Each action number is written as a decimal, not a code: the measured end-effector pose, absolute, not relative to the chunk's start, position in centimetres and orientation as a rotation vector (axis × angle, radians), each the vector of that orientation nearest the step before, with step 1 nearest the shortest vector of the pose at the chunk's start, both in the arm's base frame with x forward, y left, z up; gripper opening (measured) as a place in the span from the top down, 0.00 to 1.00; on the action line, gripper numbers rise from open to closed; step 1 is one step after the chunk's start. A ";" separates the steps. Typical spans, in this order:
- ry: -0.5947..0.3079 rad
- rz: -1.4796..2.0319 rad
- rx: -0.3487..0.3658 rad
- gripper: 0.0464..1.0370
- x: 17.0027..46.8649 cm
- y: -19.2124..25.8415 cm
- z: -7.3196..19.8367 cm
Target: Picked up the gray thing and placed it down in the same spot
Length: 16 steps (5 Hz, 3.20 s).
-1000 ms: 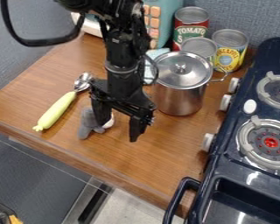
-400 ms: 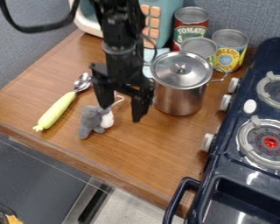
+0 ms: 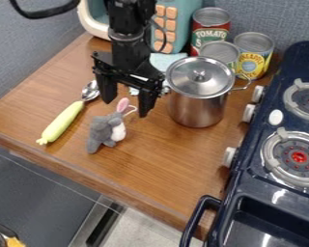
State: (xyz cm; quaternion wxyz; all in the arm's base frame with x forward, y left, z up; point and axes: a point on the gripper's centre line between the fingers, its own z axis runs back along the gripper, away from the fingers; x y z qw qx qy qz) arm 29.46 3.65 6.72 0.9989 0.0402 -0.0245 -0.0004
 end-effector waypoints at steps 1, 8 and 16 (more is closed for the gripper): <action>0.035 -0.014 0.107 0.04 29.2 4.3 4.5; 0.078 0.008 0.016 0.67 27.0 3.2 2.7; -0.277 1.807 0.080 0.67 29.4 3.9 5.4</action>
